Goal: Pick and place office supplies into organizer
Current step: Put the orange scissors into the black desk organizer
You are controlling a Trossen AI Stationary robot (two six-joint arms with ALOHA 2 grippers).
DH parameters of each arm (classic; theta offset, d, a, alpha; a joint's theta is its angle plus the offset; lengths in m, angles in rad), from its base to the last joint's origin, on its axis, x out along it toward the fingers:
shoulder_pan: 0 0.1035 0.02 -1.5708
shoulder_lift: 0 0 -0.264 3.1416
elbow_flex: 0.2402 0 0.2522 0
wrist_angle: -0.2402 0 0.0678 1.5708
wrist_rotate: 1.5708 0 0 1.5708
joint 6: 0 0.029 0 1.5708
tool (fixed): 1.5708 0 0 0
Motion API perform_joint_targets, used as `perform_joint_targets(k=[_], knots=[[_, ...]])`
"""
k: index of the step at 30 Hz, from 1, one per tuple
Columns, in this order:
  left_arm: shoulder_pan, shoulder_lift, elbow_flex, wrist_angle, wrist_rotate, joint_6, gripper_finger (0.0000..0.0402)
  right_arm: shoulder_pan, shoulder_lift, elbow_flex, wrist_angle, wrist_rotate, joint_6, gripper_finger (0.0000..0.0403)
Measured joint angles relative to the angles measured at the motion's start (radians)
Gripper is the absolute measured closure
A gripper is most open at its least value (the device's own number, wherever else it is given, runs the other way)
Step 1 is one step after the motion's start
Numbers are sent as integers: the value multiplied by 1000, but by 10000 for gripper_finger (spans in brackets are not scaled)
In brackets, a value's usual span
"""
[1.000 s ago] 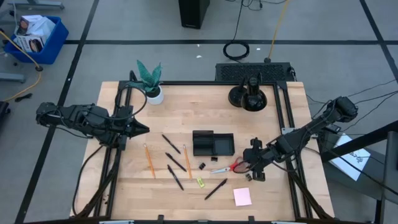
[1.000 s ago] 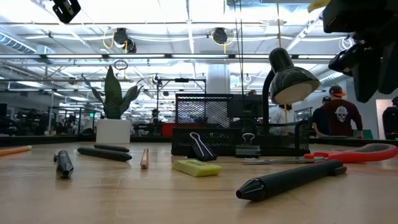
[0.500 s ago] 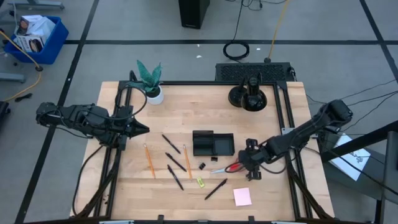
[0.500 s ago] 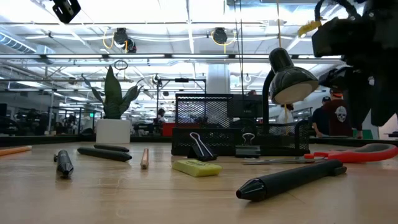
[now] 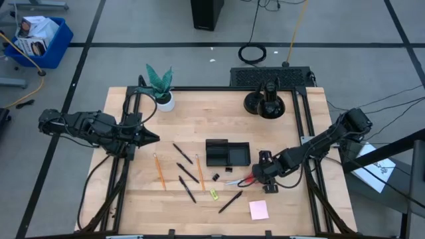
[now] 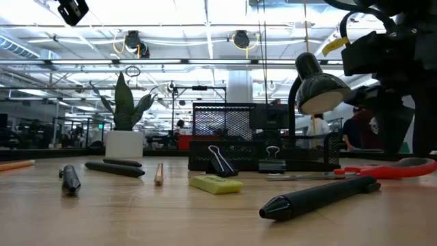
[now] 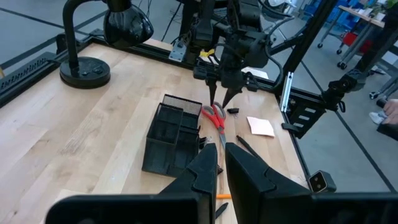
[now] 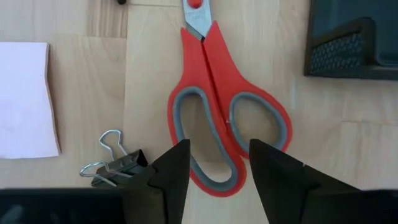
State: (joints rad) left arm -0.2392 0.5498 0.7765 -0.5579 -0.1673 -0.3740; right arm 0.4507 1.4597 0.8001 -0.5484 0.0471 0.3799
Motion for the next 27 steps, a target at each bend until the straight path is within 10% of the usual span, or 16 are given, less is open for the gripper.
perform_joint_targets(k=[27], knots=[[0,0,0,0,0,-3,364,-25,0,0,42,-7,-43,243]])
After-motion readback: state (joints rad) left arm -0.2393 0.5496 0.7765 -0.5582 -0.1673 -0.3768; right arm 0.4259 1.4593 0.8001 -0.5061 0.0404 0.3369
